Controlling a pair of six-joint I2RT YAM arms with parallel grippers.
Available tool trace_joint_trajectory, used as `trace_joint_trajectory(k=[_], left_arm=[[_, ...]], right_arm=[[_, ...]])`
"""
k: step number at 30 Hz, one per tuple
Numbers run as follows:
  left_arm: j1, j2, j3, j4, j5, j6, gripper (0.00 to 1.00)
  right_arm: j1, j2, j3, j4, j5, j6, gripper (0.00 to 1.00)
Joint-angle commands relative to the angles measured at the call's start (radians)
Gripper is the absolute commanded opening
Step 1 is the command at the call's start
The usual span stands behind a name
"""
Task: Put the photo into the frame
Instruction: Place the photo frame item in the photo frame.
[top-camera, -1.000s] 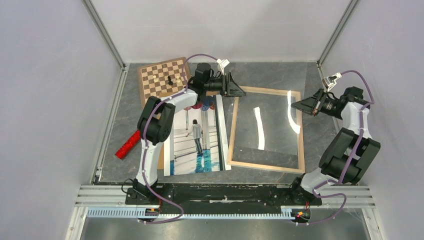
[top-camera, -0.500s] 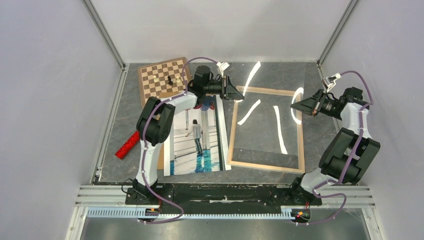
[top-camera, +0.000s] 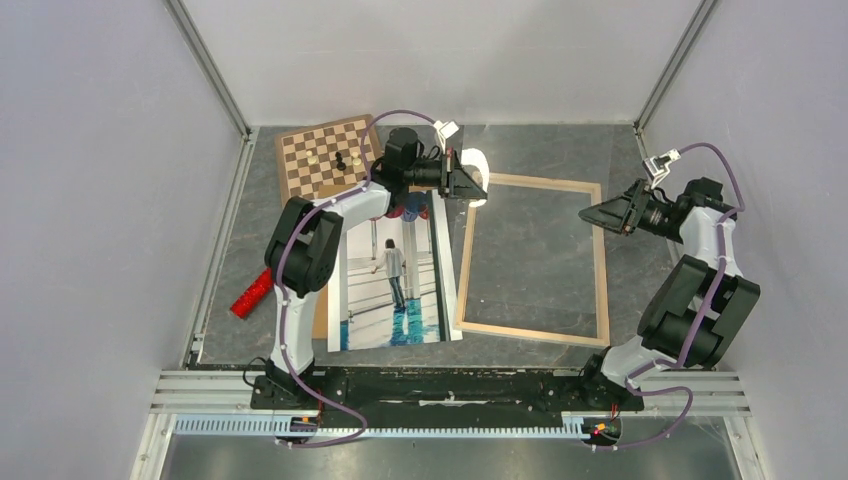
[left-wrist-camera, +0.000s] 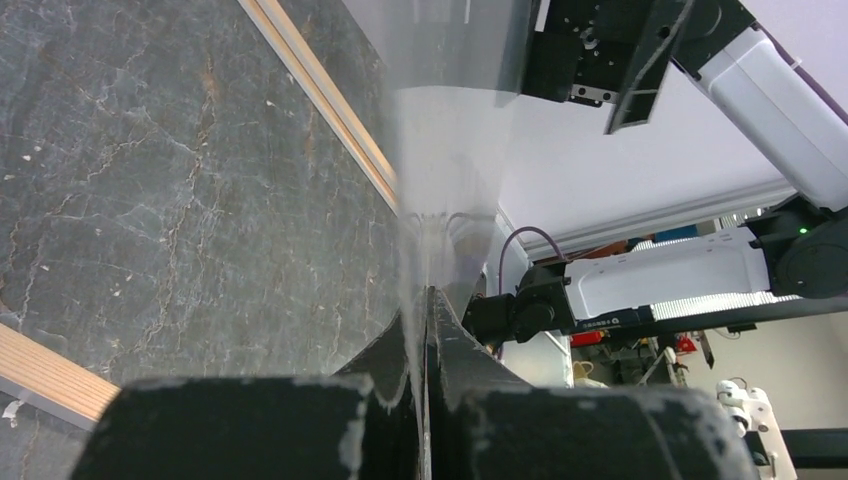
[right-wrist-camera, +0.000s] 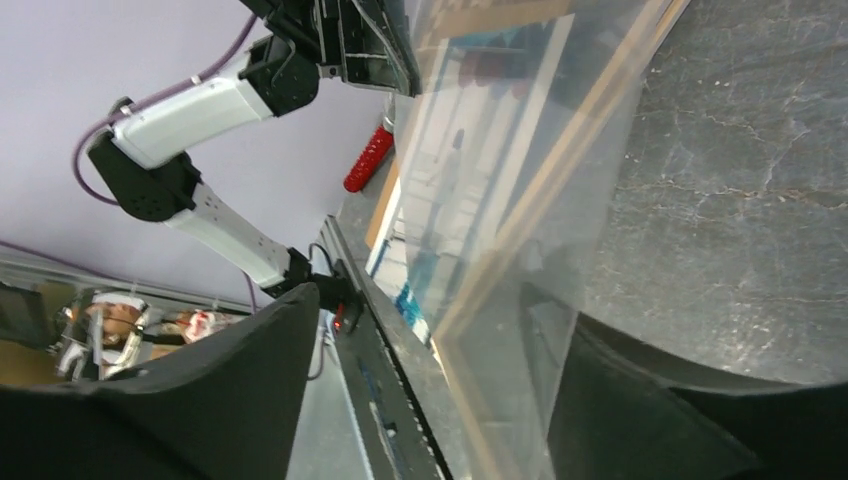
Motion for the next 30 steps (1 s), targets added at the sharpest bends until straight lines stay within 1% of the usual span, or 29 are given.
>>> trace_joint_trajectory(k=[1, 3, 4, 5, 8, 9, 10, 12, 15, 21, 23, 27, 30], left_arm=[[-0.01, -0.058, -0.006, -0.025, 0.017, 0.055, 0.02], [-0.01, -0.068, -0.018, -0.034, 0.014, 0.064, 0.02], [-0.01, -0.075, -0.025, -0.039, 0.011, 0.067, 0.02], [-0.01, -0.082, -0.036, -0.044, 0.006, 0.07, 0.02], [-0.01, -0.109, -0.064, -0.085, -0.024, 0.085, 0.02], [-0.012, -0.118, -0.07, -0.111, -0.036, 0.098, 0.02], [-0.014, -0.125, -0.071, -0.156, -0.051, 0.115, 0.02], [-0.02, -0.138, -0.077, -0.208, -0.069, 0.128, 0.02], [-0.026, -0.151, -0.097, -0.231, -0.092, 0.101, 0.02], [-0.052, -0.155, -0.106, -0.261, -0.153, 0.036, 0.02], [-0.061, -0.146, -0.114, -0.243, -0.158, 0.002, 0.02], [-0.065, -0.13, -0.144, -0.16, -0.164, -0.121, 0.02], [-0.067, -0.127, -0.142, -0.129, -0.171, -0.176, 0.02]], right_arm=[[0.0, -0.017, -0.003, -0.025, -0.013, -0.058, 0.88], [-0.011, -0.014, 0.0, -0.041, 0.005, -0.079, 0.92], [-0.018, -0.012, 0.005, -0.057, 0.016, -0.099, 0.97], [-0.027, -0.007, 0.016, -0.084, 0.027, -0.125, 0.98], [-0.066, 0.028, 0.086, -0.245, 0.071, -0.299, 0.98], [-0.083, 0.042, 0.116, -0.32, 0.08, -0.367, 0.98], [-0.094, 0.058, 0.136, -0.362, 0.084, -0.398, 0.98], [-0.129, 0.062, 0.141, -0.363, 0.104, -0.397, 0.98], [-0.158, 0.063, 0.147, -0.361, 0.135, -0.396, 0.98], [-0.175, 0.058, 0.165, -0.36, 0.178, -0.393, 0.98], [-0.176, 0.054, 0.17, -0.361, 0.18, -0.387, 0.98], [-0.175, 0.048, 0.17, -0.361, 0.195, -0.38, 0.98], [-0.178, 0.046, 0.161, -0.36, 0.199, -0.382, 0.98]])
